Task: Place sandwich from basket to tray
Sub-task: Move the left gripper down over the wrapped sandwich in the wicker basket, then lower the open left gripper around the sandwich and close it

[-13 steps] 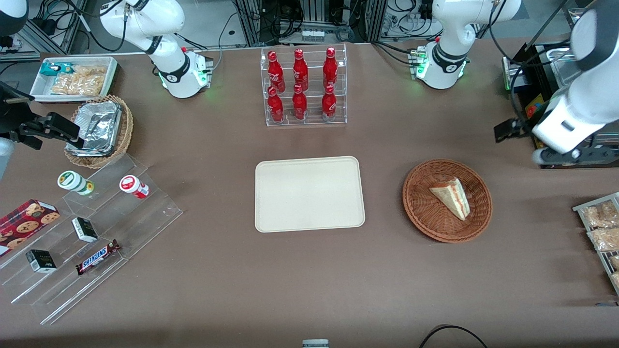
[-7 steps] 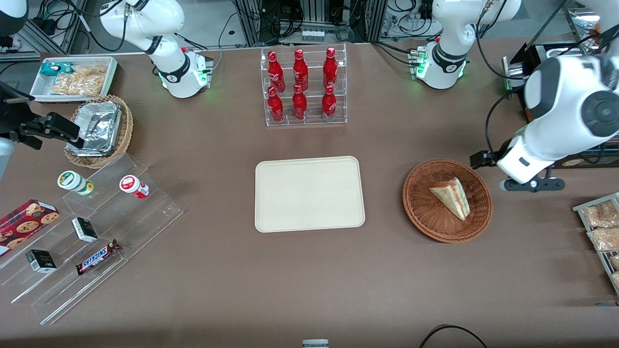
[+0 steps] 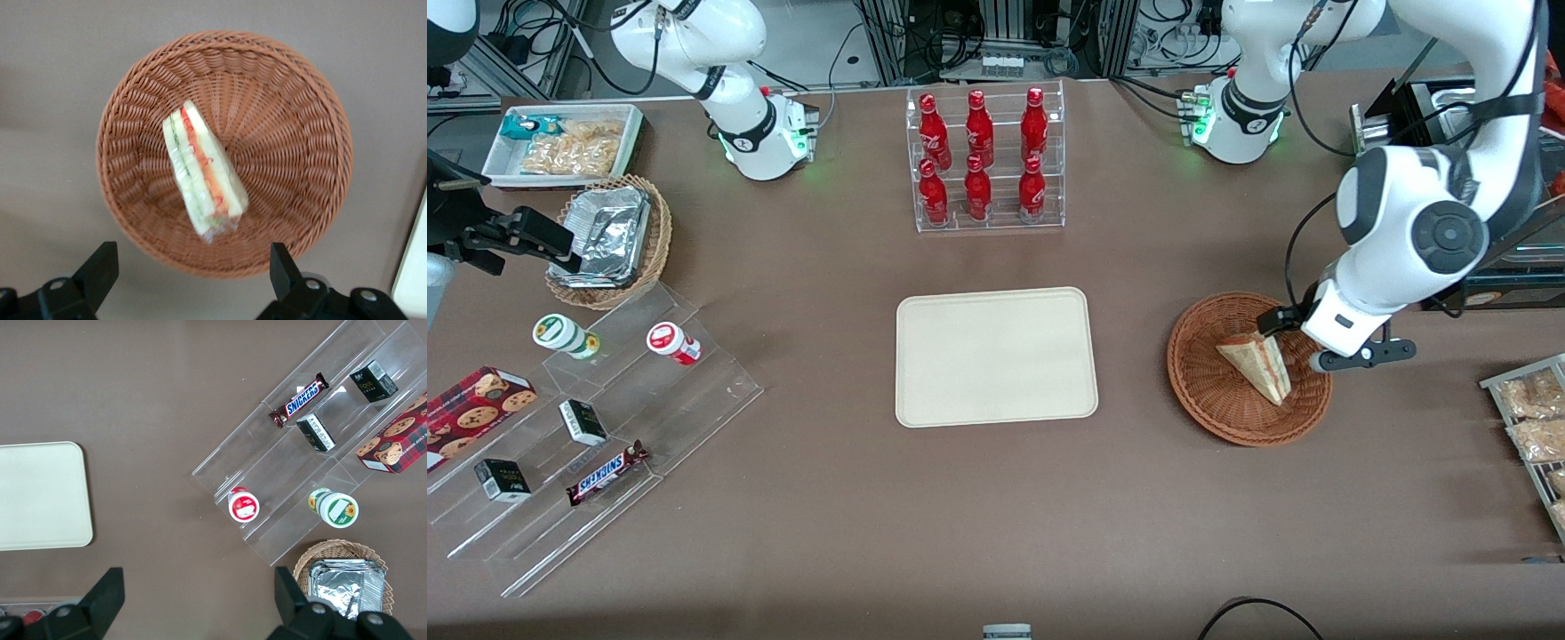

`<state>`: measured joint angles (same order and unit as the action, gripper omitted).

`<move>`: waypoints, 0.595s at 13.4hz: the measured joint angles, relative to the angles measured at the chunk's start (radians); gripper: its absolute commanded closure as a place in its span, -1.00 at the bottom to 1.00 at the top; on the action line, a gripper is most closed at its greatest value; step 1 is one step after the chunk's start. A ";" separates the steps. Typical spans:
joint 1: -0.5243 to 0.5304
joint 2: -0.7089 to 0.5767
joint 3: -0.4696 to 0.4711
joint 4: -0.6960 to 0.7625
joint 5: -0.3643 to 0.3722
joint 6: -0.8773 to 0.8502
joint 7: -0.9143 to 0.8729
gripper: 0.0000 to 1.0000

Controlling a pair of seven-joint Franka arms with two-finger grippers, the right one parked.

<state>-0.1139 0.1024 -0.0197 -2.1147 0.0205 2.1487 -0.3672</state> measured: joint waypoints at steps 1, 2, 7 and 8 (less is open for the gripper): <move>-0.001 -0.002 0.000 -0.045 0.000 0.065 -0.067 -1.00; -0.001 -0.002 0.000 -0.083 0.000 0.118 -0.138 -1.00; -0.001 0.000 0.000 -0.135 0.000 0.168 -0.428 -1.00; -0.001 0.005 0.000 -0.137 0.000 0.186 -0.471 -1.00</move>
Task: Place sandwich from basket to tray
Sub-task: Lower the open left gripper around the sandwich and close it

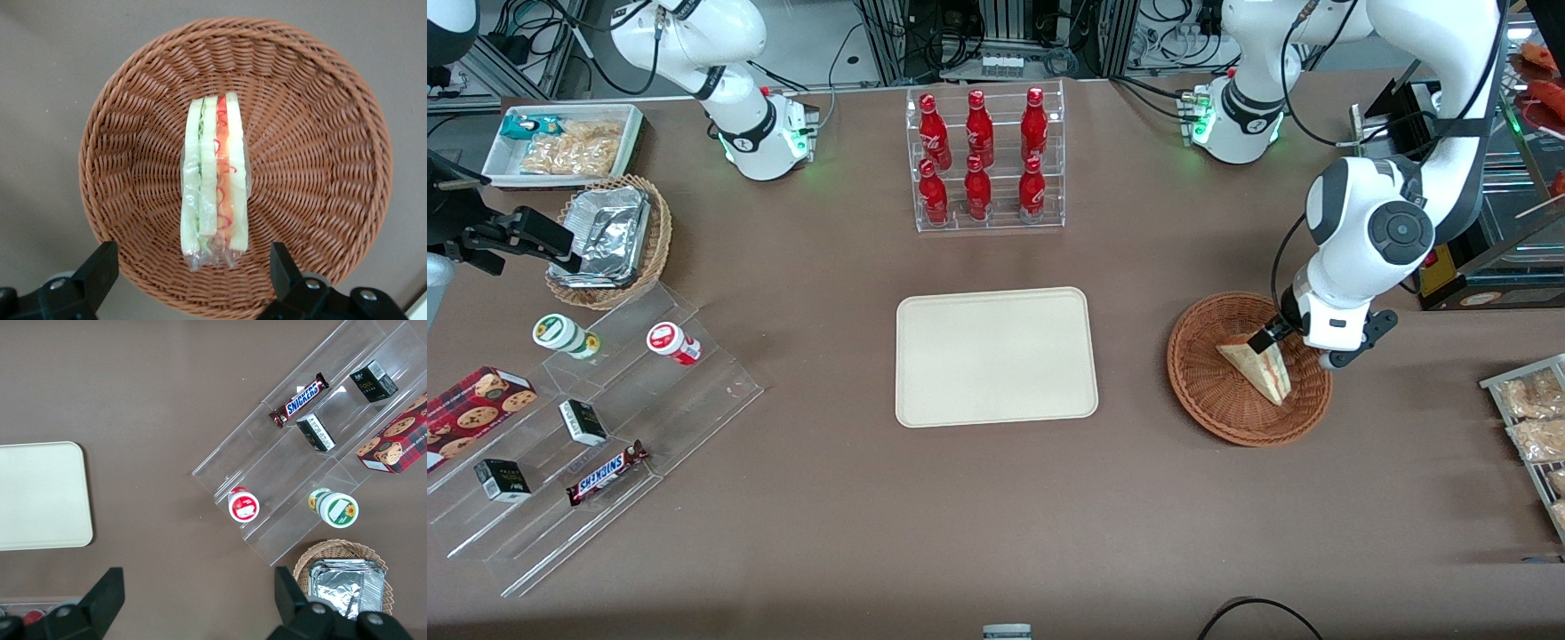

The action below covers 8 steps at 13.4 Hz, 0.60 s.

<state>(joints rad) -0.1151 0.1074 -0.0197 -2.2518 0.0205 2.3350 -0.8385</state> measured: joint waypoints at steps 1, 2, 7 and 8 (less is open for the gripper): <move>0.000 0.009 0.000 -0.003 0.000 0.022 -0.035 -1.00; 0.000 0.021 0.000 -0.006 0.000 0.042 -0.060 -1.00; 0.000 0.091 0.000 -0.010 -0.004 0.116 -0.123 -1.00; 0.000 0.103 0.000 -0.010 -0.006 0.125 -0.127 -1.00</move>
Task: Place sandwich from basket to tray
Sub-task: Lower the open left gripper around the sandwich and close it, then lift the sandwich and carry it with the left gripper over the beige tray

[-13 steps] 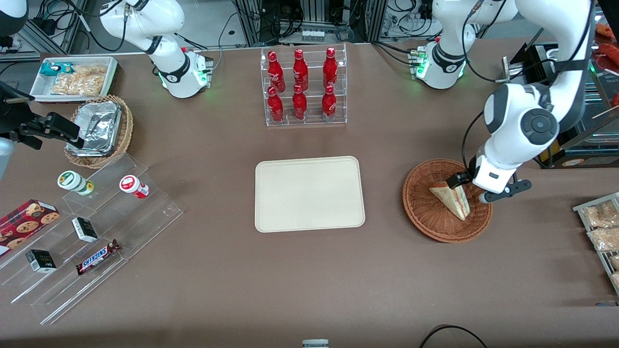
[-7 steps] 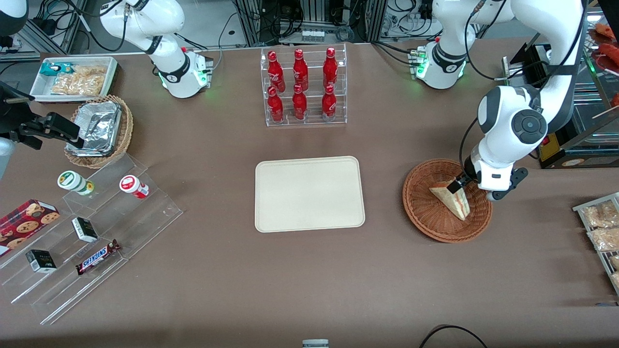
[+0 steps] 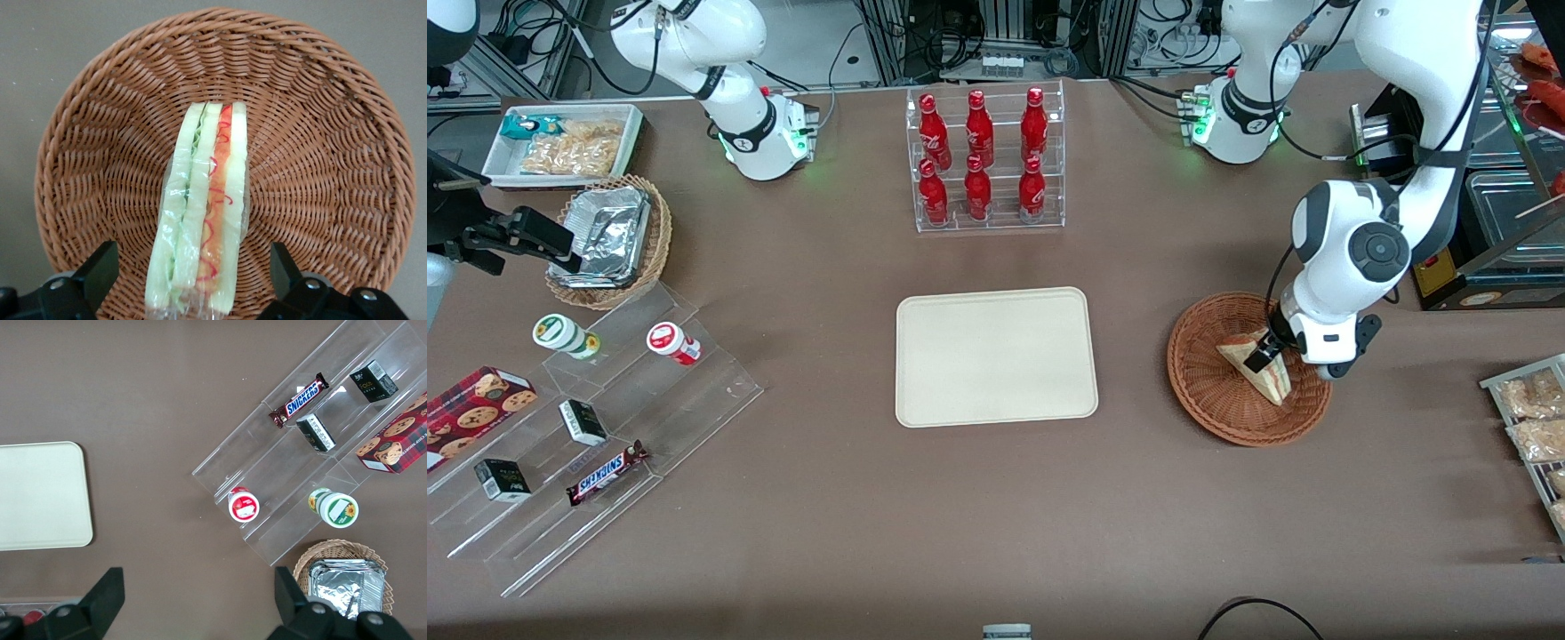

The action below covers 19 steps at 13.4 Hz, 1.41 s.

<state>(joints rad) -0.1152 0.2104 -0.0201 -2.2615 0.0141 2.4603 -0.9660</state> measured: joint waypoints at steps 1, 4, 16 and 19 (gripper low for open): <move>0.000 0.008 0.000 0.000 -0.003 0.004 -0.003 -0.94; 0.000 0.019 0.000 0.000 -0.008 0.005 -0.030 -0.24; -0.049 0.015 -0.011 0.199 -0.005 -0.323 0.181 0.69; -0.113 0.025 -0.022 0.305 -0.006 -0.458 0.335 0.61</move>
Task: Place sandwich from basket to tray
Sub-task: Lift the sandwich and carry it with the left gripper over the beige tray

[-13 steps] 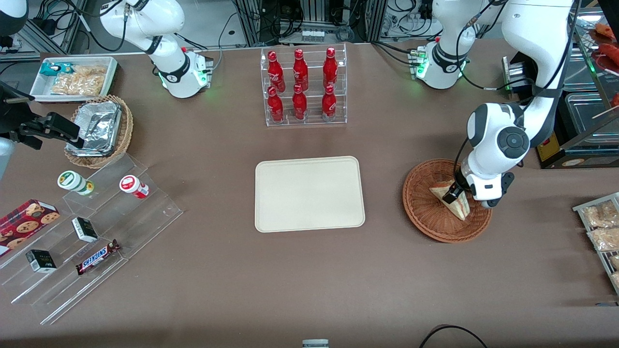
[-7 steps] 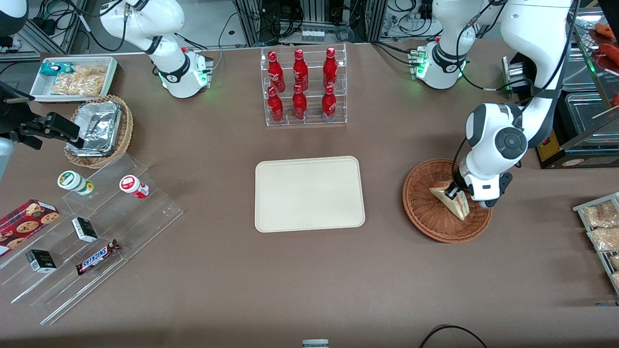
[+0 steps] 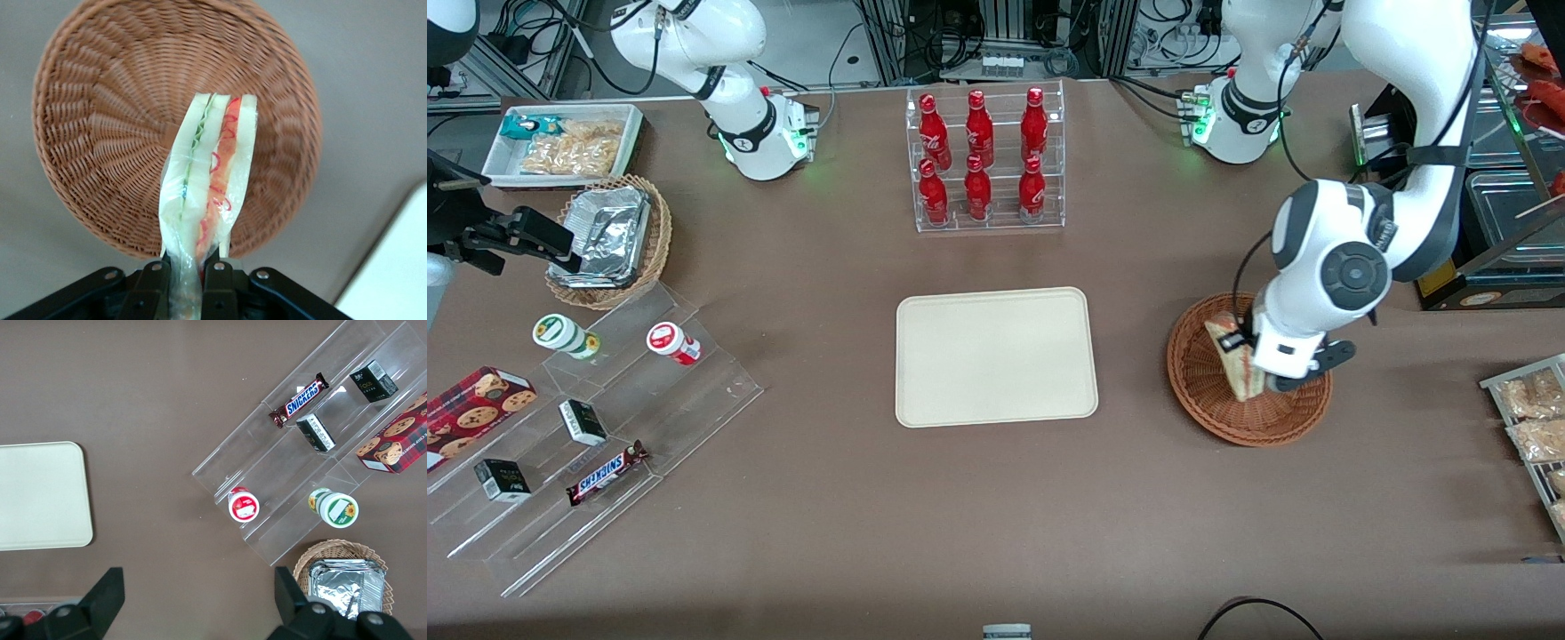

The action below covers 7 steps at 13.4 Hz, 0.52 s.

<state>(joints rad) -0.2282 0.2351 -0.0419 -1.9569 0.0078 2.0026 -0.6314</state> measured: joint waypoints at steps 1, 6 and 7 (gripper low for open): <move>-0.017 0.012 -0.003 0.034 0.000 -0.033 0.032 0.61; -0.098 0.132 -0.032 0.167 -0.002 -0.052 0.056 0.62; -0.112 0.157 -0.047 0.197 -0.003 -0.051 0.047 0.62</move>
<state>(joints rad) -0.3405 0.3924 -0.0889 -1.7603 0.0050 1.9514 -0.5839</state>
